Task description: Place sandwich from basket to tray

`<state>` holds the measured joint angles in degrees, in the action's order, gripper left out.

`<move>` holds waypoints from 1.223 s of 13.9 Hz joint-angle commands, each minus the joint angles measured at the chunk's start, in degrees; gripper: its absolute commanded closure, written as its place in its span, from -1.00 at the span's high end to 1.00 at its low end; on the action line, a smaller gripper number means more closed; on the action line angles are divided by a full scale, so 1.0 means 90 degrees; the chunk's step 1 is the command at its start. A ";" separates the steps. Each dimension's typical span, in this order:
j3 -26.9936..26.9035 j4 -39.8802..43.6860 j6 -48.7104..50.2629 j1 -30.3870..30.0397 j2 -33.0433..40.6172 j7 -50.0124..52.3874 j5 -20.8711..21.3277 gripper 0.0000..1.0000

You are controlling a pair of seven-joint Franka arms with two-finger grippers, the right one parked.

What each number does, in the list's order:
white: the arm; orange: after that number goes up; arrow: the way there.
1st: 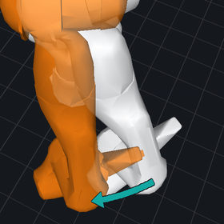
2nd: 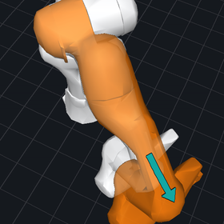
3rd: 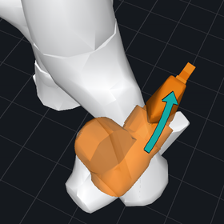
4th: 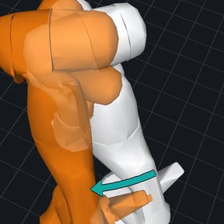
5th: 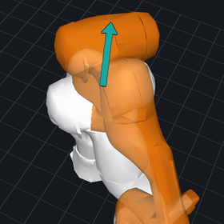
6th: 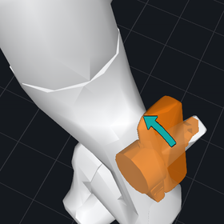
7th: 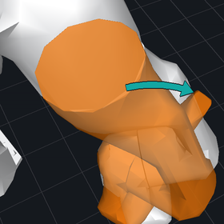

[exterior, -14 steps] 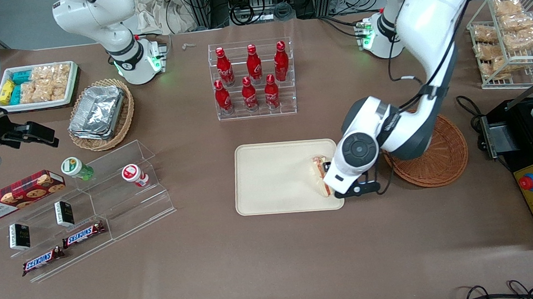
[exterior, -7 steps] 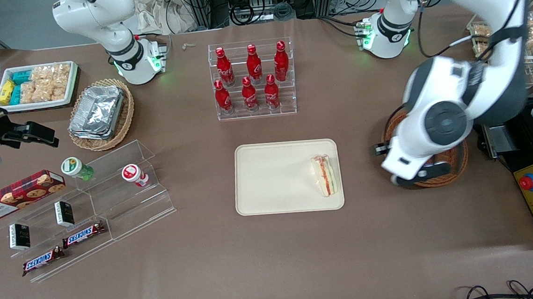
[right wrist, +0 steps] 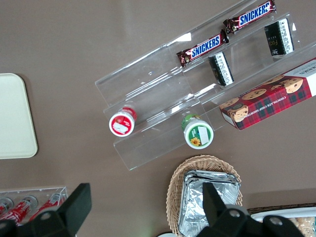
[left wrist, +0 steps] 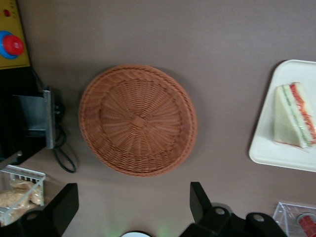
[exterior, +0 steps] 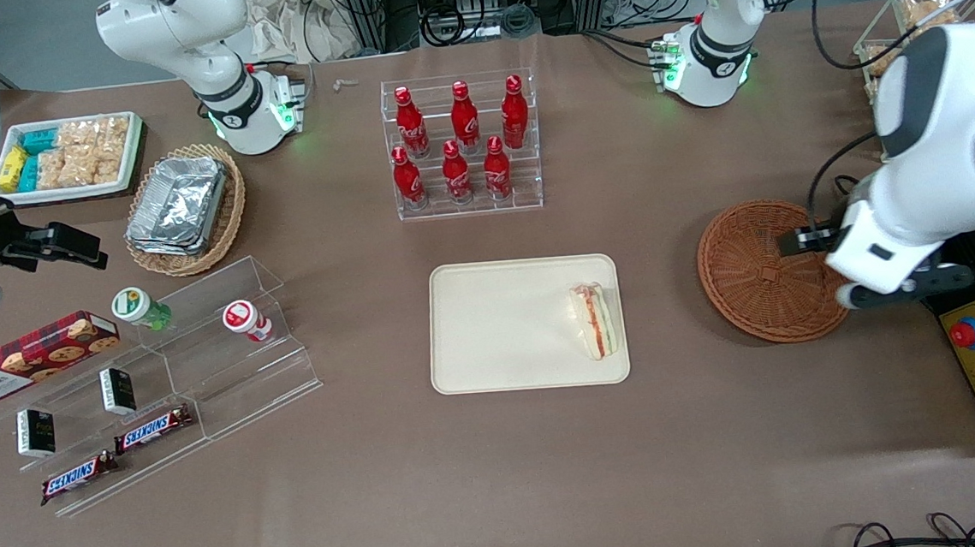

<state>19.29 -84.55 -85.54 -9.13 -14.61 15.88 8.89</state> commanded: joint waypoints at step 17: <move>-0.0266 0.0469 0.0383 -0.0121 0.0070 -0.0593 -0.0069 1.00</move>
<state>19.32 -81.12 -83.40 -12.72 -14.33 9.37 8.82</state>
